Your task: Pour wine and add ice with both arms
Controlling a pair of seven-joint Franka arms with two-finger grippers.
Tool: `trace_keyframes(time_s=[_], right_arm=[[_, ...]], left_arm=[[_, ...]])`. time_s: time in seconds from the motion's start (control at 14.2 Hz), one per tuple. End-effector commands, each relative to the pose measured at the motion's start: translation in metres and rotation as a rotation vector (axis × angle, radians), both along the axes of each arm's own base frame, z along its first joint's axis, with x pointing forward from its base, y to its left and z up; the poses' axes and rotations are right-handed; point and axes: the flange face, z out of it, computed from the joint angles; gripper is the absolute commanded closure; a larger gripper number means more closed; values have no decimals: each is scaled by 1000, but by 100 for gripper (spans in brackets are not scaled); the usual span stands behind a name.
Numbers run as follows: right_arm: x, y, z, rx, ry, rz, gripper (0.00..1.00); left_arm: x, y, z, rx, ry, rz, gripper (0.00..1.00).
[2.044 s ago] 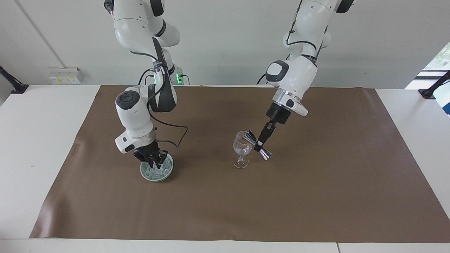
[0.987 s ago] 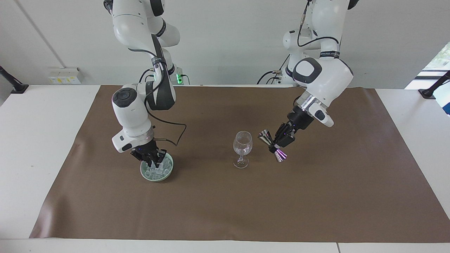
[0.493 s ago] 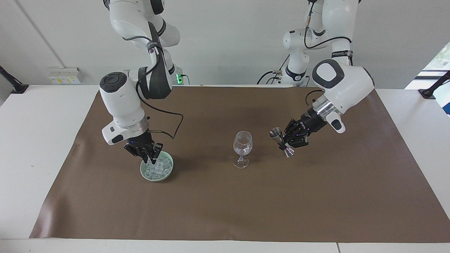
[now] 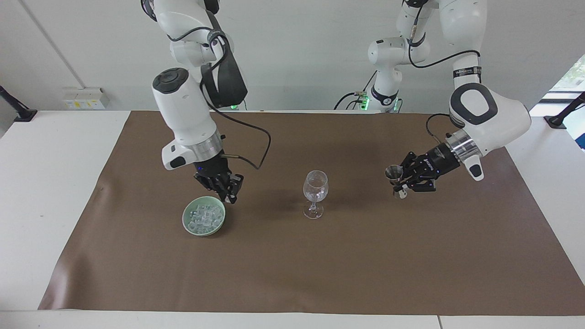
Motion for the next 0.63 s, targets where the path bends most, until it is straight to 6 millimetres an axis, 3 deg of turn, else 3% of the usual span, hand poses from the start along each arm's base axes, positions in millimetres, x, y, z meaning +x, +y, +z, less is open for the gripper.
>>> trace_keyframes(time_s=[0.0, 0.28, 0.49, 0.56], right_arm=[[-7, 34, 12, 39, -1, -74, 100], [-16, 78, 38, 113, -34, -209, 100], [-16, 99, 51, 228, -93, -365, 100], [-16, 100, 52, 239, -98, -387, 100]], left_arm=[[-12, 22, -19, -87, 38, 69, 100], [-18, 58, -36, -109, 63, 150, 100], [-25, 92, -51, -157, 91, 251, 100], [-27, 95, -56, -188, 101, 284, 100]])
